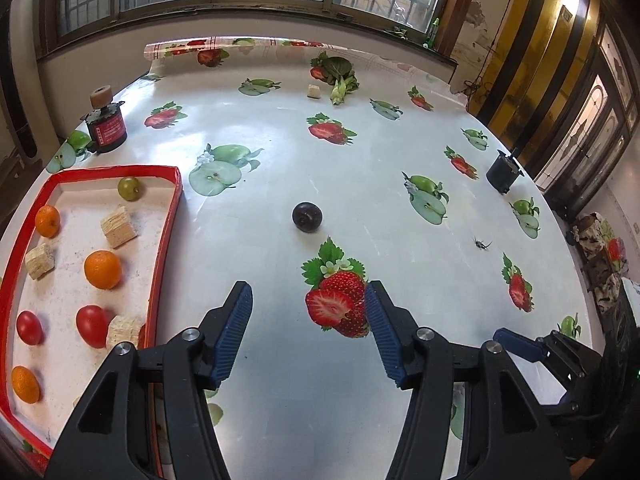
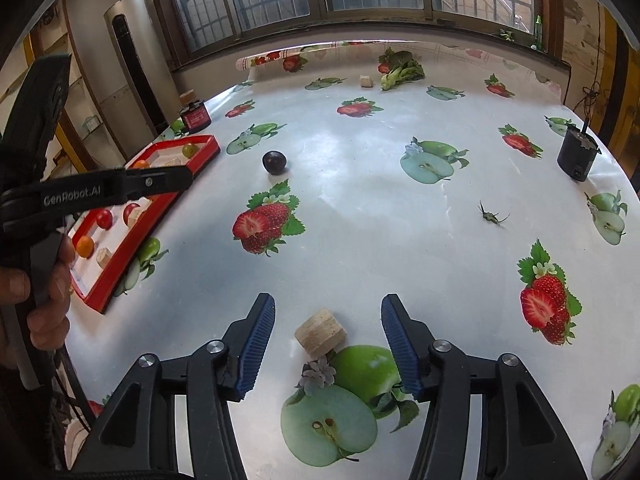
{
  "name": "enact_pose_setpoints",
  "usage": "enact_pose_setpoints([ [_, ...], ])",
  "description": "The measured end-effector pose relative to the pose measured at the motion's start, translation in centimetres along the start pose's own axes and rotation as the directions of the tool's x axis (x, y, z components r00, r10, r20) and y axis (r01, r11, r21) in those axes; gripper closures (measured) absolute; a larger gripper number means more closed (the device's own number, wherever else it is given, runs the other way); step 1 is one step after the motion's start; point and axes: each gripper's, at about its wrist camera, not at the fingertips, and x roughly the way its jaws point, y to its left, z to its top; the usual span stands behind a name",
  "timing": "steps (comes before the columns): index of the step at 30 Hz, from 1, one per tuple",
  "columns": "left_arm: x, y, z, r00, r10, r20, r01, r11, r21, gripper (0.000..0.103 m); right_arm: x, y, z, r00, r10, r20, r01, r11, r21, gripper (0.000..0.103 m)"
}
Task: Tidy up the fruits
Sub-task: 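Move the left gripper to the dark plum and close on it while the right approaches a wooden block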
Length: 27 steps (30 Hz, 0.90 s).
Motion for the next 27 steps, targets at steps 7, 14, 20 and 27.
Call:
enact_pose_setpoints([
  [7, 4.4, -0.5, 2.2, 0.999, 0.01, -0.054, -0.01, 1.0, 0.001, 0.046, 1.1, 0.2, -0.8, 0.999, -0.007, -0.044, 0.006, 0.999, -0.035, 0.046],
  [14, 8.6, -0.7, 3.7, 0.994, 0.039, -0.104, -0.039, 0.999, -0.001, 0.046, 2.0, 0.2, -1.0, 0.997, 0.006, -0.075, -0.009, 0.999, -0.044, 0.046],
  [20, 10.9, -0.6, 4.3, 0.992, 0.084, -0.093, -0.082, 0.996, 0.029, 0.047, 3.0, 0.0, -1.3, 0.996, -0.004, -0.093, -0.002, 0.998, -0.06, 0.046],
  [27, 9.8, -0.3, 3.6, 0.994, 0.069, -0.085, -0.065, 0.997, 0.046, 0.079, 3.1, -0.3, -0.7, 0.997, 0.018, -0.08, -0.021, 0.999, -0.032, 0.071],
])
